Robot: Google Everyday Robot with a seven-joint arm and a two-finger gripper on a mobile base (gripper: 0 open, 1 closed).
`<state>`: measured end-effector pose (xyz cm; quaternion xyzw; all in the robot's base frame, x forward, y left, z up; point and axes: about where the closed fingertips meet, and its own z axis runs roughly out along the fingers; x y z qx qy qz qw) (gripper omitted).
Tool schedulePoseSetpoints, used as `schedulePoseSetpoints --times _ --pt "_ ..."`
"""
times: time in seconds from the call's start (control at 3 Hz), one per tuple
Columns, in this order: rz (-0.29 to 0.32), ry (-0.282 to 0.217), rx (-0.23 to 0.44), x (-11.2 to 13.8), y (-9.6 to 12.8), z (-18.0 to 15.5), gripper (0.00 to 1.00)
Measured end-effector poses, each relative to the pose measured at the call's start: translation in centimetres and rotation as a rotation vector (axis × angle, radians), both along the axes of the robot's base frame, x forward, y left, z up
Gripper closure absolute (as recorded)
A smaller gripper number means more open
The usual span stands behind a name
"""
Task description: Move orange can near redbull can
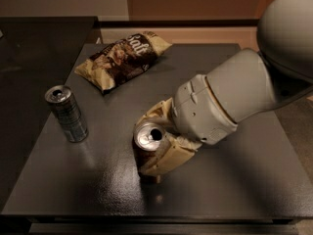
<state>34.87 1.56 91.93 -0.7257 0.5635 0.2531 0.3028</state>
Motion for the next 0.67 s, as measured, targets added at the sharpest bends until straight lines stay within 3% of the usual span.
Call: schedulePoseSetpoints --times 0.33,0.67 --pt "-0.006 -0.017 -0.003 0.5 1.7 1.8 1.00" --pt "-0.001 -0.018 -0.014 1.1 5.3 3.6 1.00"
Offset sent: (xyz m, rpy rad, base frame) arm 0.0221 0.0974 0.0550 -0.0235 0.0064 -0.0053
